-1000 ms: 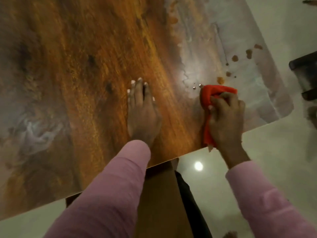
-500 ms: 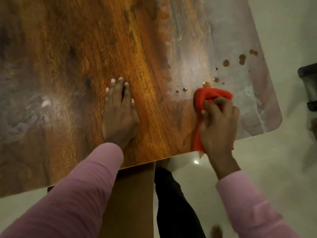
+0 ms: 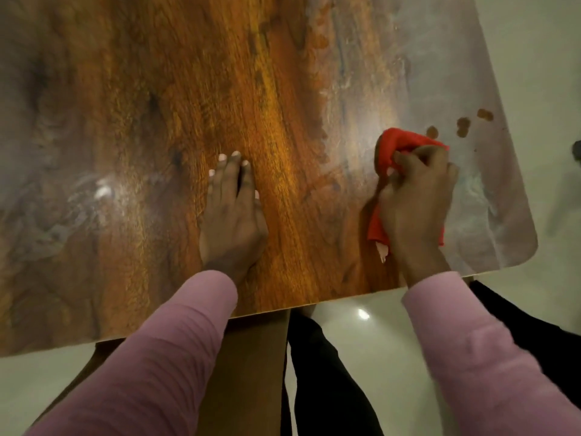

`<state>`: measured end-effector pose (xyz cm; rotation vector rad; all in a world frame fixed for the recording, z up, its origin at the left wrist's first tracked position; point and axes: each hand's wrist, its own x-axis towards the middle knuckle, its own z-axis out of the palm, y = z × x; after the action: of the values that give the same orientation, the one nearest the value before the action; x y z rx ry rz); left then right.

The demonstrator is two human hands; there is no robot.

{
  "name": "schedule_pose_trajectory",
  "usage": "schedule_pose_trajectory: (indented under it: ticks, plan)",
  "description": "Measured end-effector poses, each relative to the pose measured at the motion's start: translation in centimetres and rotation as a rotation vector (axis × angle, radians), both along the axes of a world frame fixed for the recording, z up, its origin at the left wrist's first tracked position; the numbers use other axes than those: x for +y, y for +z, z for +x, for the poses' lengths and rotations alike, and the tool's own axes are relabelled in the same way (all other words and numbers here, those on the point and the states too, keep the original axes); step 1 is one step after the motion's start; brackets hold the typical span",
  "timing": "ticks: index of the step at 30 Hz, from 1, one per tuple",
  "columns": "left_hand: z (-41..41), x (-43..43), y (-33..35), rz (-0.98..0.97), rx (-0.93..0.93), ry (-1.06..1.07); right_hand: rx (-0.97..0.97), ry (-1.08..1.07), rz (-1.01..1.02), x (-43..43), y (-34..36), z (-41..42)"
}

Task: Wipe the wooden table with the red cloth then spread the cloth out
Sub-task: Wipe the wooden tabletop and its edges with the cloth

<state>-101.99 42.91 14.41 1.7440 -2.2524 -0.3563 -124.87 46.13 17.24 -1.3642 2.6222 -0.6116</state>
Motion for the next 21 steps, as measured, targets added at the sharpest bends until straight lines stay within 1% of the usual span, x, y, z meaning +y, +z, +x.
schedule_pose_trajectory:
  ticks: [1, 2, 3, 5, 7, 8, 9, 10, 12, 14, 16, 18, 21]
  plan:
    - [0.0, 0.0, 0.0, 0.006, -0.004, -0.003, -0.005, -0.092, -0.009, -0.8, 0.1, 0.9]
    - [-0.1, 0.0, 0.0, 0.013, -0.007, -0.002, -0.006, -0.106, -0.014, -1.3, 0.2, 2.4]
    - [-0.1, 0.0, 0.0, 0.018, -0.010, 0.001, -0.013, -0.053, -0.014, -1.5, 0.2, 4.2]
    - [-0.2, 0.0, 0.1, 0.021, 0.001, -0.001, -0.022, 0.166, -0.006, -1.1, 0.1, 7.6]
    - [-0.2, -0.1, 0.0, 0.024, 0.014, -0.007, -0.012, 0.400, -0.005, -0.2, -0.1, 8.8]
    - [-0.1, 0.0, -0.1, 0.027, 0.013, -0.012, -0.006, 0.469, -0.003, -0.2, -0.1, 8.3]
    - [0.1, -0.1, -0.2, 0.027, 0.011, -0.017, 0.005, 0.483, 0.004, -0.4, -0.2, 7.3]
    - [0.2, -0.2, -0.2, 0.030, 0.008, -0.009, 0.022, 0.442, 0.014, -0.8, -0.3, 6.1]
    - [0.0, -0.1, 0.0, 0.048, -0.003, 0.014, 0.055, 0.252, 0.020, -2.2, -0.7, 3.6]
    - [-0.1, 0.0, 0.4, 0.062, -0.006, -0.007, 0.007, 0.082, 0.001, -3.4, -0.8, 2.6]
    - [0.1, 0.1, 0.2, 0.083, -0.003, -0.030, -0.012, 0.017, -0.006, -3.8, -0.8, 3.5]
    - [0.1, 0.0, -0.1, 0.097, -0.009, -0.020, -0.025, 0.049, -0.019, -3.8, -0.5, 5.1]
    - [0.1, -0.1, 0.1, 0.114, 0.010, 0.003, 0.004, 0.293, -0.037, -2.9, -0.3, 6.8]
